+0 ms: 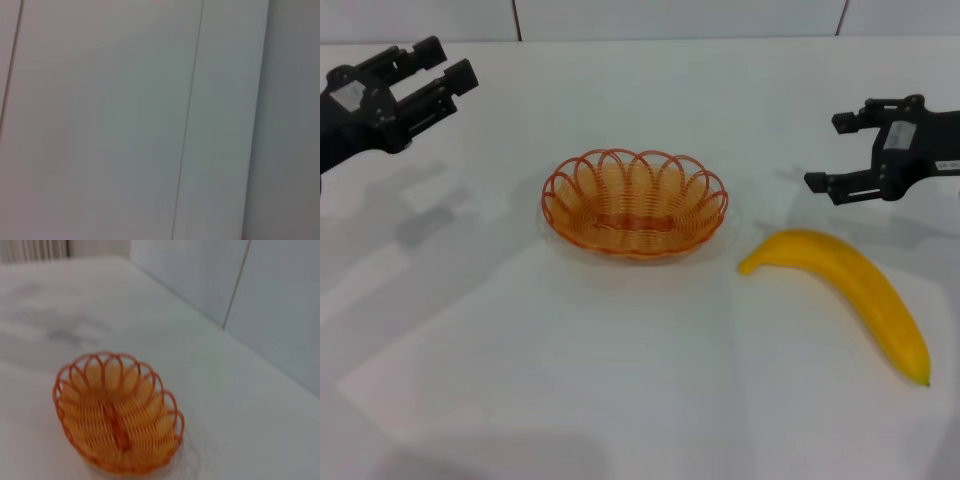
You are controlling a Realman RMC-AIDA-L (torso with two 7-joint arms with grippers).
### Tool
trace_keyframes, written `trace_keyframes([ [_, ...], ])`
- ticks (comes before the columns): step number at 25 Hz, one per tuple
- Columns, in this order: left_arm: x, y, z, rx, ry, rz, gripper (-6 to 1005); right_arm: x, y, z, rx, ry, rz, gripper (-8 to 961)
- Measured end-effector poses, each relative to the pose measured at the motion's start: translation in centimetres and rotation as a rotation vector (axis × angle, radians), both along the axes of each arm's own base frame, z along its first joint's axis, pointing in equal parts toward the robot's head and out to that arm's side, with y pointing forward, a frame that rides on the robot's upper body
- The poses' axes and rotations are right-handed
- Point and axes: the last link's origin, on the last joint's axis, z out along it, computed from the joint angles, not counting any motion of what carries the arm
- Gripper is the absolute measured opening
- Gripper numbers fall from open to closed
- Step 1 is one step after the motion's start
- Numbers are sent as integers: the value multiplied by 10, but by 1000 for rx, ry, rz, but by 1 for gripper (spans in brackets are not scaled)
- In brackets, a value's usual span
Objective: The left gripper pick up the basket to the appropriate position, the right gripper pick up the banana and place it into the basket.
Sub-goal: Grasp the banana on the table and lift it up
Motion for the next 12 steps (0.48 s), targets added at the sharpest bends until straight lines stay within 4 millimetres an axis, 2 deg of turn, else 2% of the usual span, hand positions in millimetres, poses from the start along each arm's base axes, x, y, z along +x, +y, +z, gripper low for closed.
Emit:
trace_keyframes([
  [6, 0, 0, 3, 12, -5, -1, 711, -6, -2, -14, -48, -137, -74, 861],
  [12, -1, -1, 3, 13, -6, 0, 751, -24, -11, -26, -73, -225, -102, 861],
])
